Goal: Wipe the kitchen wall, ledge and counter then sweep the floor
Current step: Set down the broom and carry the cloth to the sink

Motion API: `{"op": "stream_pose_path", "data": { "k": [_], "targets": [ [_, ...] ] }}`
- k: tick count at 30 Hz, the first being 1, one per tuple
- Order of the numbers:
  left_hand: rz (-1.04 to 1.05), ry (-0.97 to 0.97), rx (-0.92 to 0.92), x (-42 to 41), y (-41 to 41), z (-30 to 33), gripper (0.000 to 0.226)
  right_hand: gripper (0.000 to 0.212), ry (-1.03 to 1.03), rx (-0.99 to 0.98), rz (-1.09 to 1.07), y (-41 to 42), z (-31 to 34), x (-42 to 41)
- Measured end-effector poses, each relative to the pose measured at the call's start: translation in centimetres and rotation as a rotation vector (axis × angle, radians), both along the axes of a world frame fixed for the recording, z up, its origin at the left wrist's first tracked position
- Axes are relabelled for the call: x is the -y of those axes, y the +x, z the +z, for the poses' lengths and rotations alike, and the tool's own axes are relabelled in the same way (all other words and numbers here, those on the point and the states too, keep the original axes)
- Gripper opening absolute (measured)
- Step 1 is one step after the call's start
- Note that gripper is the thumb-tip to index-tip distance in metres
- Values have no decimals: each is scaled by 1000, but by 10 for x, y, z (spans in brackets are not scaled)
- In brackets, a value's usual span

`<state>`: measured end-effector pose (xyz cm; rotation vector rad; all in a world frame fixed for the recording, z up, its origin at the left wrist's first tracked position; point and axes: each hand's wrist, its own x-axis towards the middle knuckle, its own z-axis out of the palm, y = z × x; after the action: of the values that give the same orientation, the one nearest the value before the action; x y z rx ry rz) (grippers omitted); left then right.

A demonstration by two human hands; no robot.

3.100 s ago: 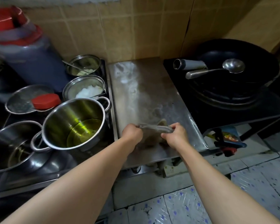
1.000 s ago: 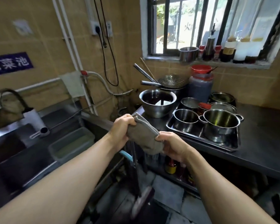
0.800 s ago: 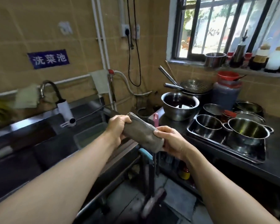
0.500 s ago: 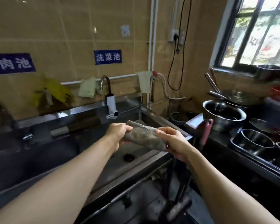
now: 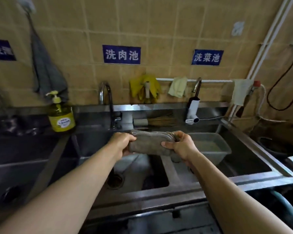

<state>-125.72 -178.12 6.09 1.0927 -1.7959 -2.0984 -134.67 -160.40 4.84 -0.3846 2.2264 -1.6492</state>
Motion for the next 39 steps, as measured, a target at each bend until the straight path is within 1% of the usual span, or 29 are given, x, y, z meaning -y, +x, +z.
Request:
{"op": "stream_pose_path", "data": {
  "k": [2,5,7,9,10,13,16,20,21,23,24,27,32,35,39],
  "targets": [
    [58,-13,12,20,17,-3,22,37,-33,29,83,2,-6,26],
    [164,-13,32,45,46,-5,18,31,-105,122,151,6,-16,62],
    [257,-9,39,61,68,-8,16,31,-100,157,239,11,-21,90],
    [337,-3,57,74,91,-12,13,29,-75,145,333,19,-27,116],
    [345,5,68,77,96,-13,11,30,-68,126,345,22,-27,121],
    [460,33,94,96,134,-20,7,35,-22,107,460,45,-33,160],
    [553,48,97,120,171,-26,21,35,-7,149,572,73,-37,198],
    [648,52,88,157,220,-30,22,24,-3,155,691,114,-38,245],
    [660,56,86,165,229,-31,20,26,2,147,706,122,-38,256],
    [703,62,77,189,252,-33,7,32,4,144,733,146,-34,284],
    [719,66,72,199,261,-34,5,32,7,150,738,156,-32,295],
    [749,60,58,238,297,-36,5,24,-2,170,766,191,-31,338],
    [735,20,90,319,370,-38,8,25,28,186,793,261,-38,423],
    [724,-15,113,354,400,-41,4,19,25,217,787,290,-39,458],
    [727,-40,139,405,432,-48,14,16,43,256,789,324,-47,509]
  ]
}}
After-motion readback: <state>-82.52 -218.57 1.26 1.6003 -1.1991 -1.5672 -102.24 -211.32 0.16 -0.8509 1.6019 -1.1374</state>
